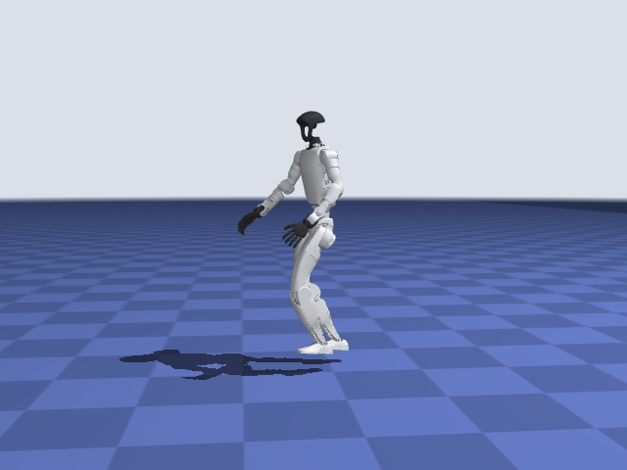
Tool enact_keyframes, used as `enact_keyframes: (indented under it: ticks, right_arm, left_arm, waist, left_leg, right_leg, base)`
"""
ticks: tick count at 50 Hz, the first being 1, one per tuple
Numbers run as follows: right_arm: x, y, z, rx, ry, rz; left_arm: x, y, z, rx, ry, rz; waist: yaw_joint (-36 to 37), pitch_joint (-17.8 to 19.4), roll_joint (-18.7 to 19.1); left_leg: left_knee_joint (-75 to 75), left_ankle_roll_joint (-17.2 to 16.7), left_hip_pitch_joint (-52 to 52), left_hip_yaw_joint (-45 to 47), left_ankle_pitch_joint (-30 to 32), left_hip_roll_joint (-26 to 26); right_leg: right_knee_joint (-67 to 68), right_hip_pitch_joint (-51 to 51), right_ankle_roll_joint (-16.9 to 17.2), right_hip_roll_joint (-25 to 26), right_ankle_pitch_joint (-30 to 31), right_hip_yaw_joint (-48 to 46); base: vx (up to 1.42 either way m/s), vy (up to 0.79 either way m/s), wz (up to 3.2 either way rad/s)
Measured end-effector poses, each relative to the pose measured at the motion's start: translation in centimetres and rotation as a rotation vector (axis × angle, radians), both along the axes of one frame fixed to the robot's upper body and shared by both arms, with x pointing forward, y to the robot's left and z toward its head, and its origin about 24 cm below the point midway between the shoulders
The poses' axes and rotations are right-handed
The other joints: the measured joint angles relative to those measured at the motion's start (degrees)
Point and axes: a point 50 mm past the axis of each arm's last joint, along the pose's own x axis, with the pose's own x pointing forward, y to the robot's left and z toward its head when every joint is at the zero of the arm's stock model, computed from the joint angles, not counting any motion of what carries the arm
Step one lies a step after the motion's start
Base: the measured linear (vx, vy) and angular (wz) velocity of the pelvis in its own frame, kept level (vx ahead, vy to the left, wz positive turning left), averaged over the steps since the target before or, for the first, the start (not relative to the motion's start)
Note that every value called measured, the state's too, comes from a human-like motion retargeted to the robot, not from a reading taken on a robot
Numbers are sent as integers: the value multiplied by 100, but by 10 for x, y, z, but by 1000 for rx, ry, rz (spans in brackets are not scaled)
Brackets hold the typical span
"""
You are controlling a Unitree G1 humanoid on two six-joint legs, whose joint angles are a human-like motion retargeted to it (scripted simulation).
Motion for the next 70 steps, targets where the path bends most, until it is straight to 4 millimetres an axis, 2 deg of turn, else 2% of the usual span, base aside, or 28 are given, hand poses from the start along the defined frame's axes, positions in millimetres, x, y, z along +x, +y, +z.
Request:
enact_keyframes:
  ticks: [2, 4, 8, 10, 12, 15, 17, 19, 22, 25, 27, 30, 33, 35, 37, 40, 43, 45, 47, 50, 52, 55, 57, 60, 62, 65, 68, 70]
  right_arm:
    - [26, 9, 31, -14, -124, 57]
    - [43, 16, 57, -25, -223, 104]
    - [54, 30, 85, -8, -343, 172]
    - [49, 34, 83, 9, -344, 196]
    - [36, 36, 65, 24, -287, 210]
    - [4, 36, 22, 60, -111, 218]
    - [-23, 33, -10, 85, 49, 208]
    - [-55, 28, -42, 101, 230, 188]
    - [-113, 16, -85, 118, 528, 144]
    - [-176, 1, -110, 135, 804, 89]
    - [-212, -11, -116, 153, 945, 43]
    - [-260, -28, -117, 178, 1108, -34]
    - [-293, -46, -110, 170, 1207, -100]
    - [-309, -54, -106, 154, 1250, -132]
    - [-320, -62, -102, 140, 1272, -162]
    - [-327, -70, -98, 114, 1262, -199]
    - [-311, -72, -99, 98, 1158, -230]
    - [-284, -73, -99, 83, 1042, -237]
    - [-245, -73, -97, 50, 893, -226]
    - [-175, -67, -84, 2, 636, -189]
    - [-129, -60, -68, -26, 461, -153]
    - [-68, -49, -32, -60, 214, -82]
    - [-34, -42, -2, -87, 68, -22]
    - [5, -28, 41, -122, -107, 78]
    - [20, -17, 62, -132, -183, 139]
    - [28, -2, 75, -126, -234, 219]
    - [22, 9, 66, -107, -197, 278]
    - [11, 13, 51, -89, -131, 302]
  left_arm:
    - [-21, 15, -17, 37, 86, 66]
    - [-48, 28, -34, 69, 191, 134]
    - [-110, 51, -63, 114, 420, 271]
    - [-141, 59, -73, 127, 536, 333]
    - [-166, 64, -79, 128, 637, 377]
    - [-187, 68, -82, 110, 730, 405]
    - [-183, 69, -82, 101, 733, 396]
    - [-168, 69, -79, 97, 697, 376]
    - [-129, 67, -71, 83, 590, 327]
    - [-80, 57, -54, 50, 433, 241]
    - [-44, 48, -36, 26, 313, 165]
    - [2, 32, -5, -3, 135, 56]
    - [35, 19, 26, -14, -13, -32]
    - [47, 13, 40, -11, -80, -66]
    - [51, 7, 45, -16, -111, -89]
    - [42, -1, 36, -32, -88, -106]
    - [17, -5, 12, -39, 12, -112]
    - [0, -4, -3, -25, 94, -116]
    - [-17, -1, -18, 2, 180, -112]
    - [-43, 12, -37, 51, 302, -84]
    - [-64, 22, -48, 73, 379, -46]
    - [-99, 34, -62, 92, 488, 19]
    - [-120, 40, -69, 97, 547, 72]
    - [-144, 47, -76, 107, 611, 146]
    - [-156, 53, -77, 113, 639, 190]
    - [-170, 60, -79, 131, 679, 241]
    - [-178, 68, -79, 153, 712, 284]
    - [-181, 74, -78, 171, 731, 298]
  waist:
    - [55, -66, -273]
    - [69, -162, -485]
    - [160, -411, -722]
    - [180, -529, -943]
    - [144, -613, -1227]
    - [-43, -663, -1643]
    - [-230, -678, -1739]
    - [-416, -692, -1682]
    - [-677, -717, -1412]
    - [-945, -725, -1062]
    - [-1094, -704, -709]
    - [-1328, -703, -321]
    - [-1406, -834, 55]
    - [-1413, -939, 125]
    - [-1412, -1059, 234]
    - [-1407, -1137, 501]
    - [-1409, -1120, 947]
    - [-1349, -1129, 1169]
    - [-1227, -1126, 1182]
    - [-956, -1091, 974]
    - [-760, -1045, 756]
    - [-497, -971, 430]
    - [-399, -959, 188]
    - [-417, -1058, -241]
    - [-434, -1180, -411]
    - [-373, -1378, -578]
    - [-371, -1609, -870]
    - [-437, -1742, -1123]
  left_leg:
    - [-1802, -152, 70, 234, 456, -467]
    - [-3491, -287, 218, 368, 931, -901]
    - [-4492, -296, 252, 485, 1464, -1266]
    - [-4487, -142, 401, 566, 1794, -1518]
    - [-4110, 83, 503, 702, 1904, -1805]
    - [-3429, 511, 674, 877, 1601, -2291]
    - [-3259, 754, 968, 916, 1263, -2494]
    - [-3432, 870, 1413, 867, 1060, -2612]
    - [-4112, 861, 2245, 665, 932, -2653]
    - [-4831, 711, 3101, 414, 877, -2583]
    - [-5236, 600, 3639, 267, 782, -2386]
    - [-5449, 397, 4176, 178, 533, -2109]
    - [-5238, 129, 4324, 165, 292, -1788]
    - [-4903, -63, 4375, 7, 259, -1679]
    - [-4321, -238, 4377, -59, 247, -1492]
    - [-2599, -656, 4142, -262, 548, -992]
    - [310, -1120, 3193, -401, 1881, -36]
    - [1828, -1100, 2437, -493, 2562, 578]
    - [2797, -684, 1712, -484, 2324, 1094]
    - [3368, -11, 711, -393, 1290, 1460]
    - [3015, 229, 210, -250, 731, 1362]
    - [1735, 259, -321, 1, 320, 935]
    - [362, 91, -488, 168, 440, 478]
    - [-2551, -286, -340, 295, 1220, -491]
    - [-4609, -453, 44, 234, 1995, -941]
    - [-5280, -520, 85, 182, 2430, -1180]
    - [-5343, -364, 309, 276, 2910, -1524]
    - [-5197, -190, 467, 387, 3017, -1824]
  right_leg:
    - [-83, 267, 90, -241, -190, 211]
    - [26, 408, 168, -413, -402, 370]
    - [630, 535, 323, -670, -705, 501]
    - [1172, 551, 550, -1033, -604, 524]
    - [1966, 468, 890, -1608, -52, 458]
    - [3544, 33, 1416, -2391, 1479, 580]
    - [4488, -479, 1423, -2725, 2159, 678]
    - [5161, -1077, 1157, -2940, 2134, 698]
    - [5556, -2006, 679, -3022, 1480, 572]
    - [5097, -2740, 420, -2883, 829, 231]
    - [4309, -3041, 365, -2631, 626, -163]
    - [2734, -3307, 473, -2324, 542, -714]
    - [600, -3264, 697, -1807, 764, -1238]
    - [-114, -3275, 785, -1641, 858, -1379]
    - [-271, -3116, 680, -1512, 1077, -1513]
    - [250, -2790, 293, -1206, 1299, -1596]
    - [774, -2508, -306, -581, 1105, -1706]
    - [889, -2339, -630, -141, 903, -1687]
    - [803, -2078, -724, 199, 787, -1526]
    - [470, -1553, -623, 550, 695, -1079]
    - [282, -1153, -509, 648, 589, -666]
    - [176, -621, -388, 619, 334, -15]
    - [190, -385, -320, 442, 117, 367]
    - [373, -266, -210, 21, -257, 797]
    - [593, -280, -175, -117, -506, 1022]
    - [1006, -293, -117, -324, -776, 1066]
    - [1618, -305, 180, -791, -694, 1082]
    - [2248, -382, 533, -1272, -291, 1046]
  base:
    - [90, 6, -85]
    - [87, 9, -75]
    - [89, 11, -106]
    - [90, 12, -116]
    - [87, 13, -100]
    - [85, 14, -69]
    - [85, 14, -59]
    - [87, 16, -68]
    - [90, 14, -63]
    - [93, 7, -41]
    - [93, 0, -26]
    - [89, -7, -27]
    - [83, -16, -52]
    - [80, -22, -66]
    - [81, -21, -50]
    - [77, -21, -45]
    - [65, -18, -50]
    - [63, -14, -79]
    - [66, -12, -105]
    - [68, -5, -139]
    - [71, 3, -171]
    - [75, 7, -184]
    - [77, 10, -167]
    - [76, 11, -121]
    - [76, 10, -102]
    - [80, 9, -125]
    - [84, 9, -126]
    - [83, 10, -108]
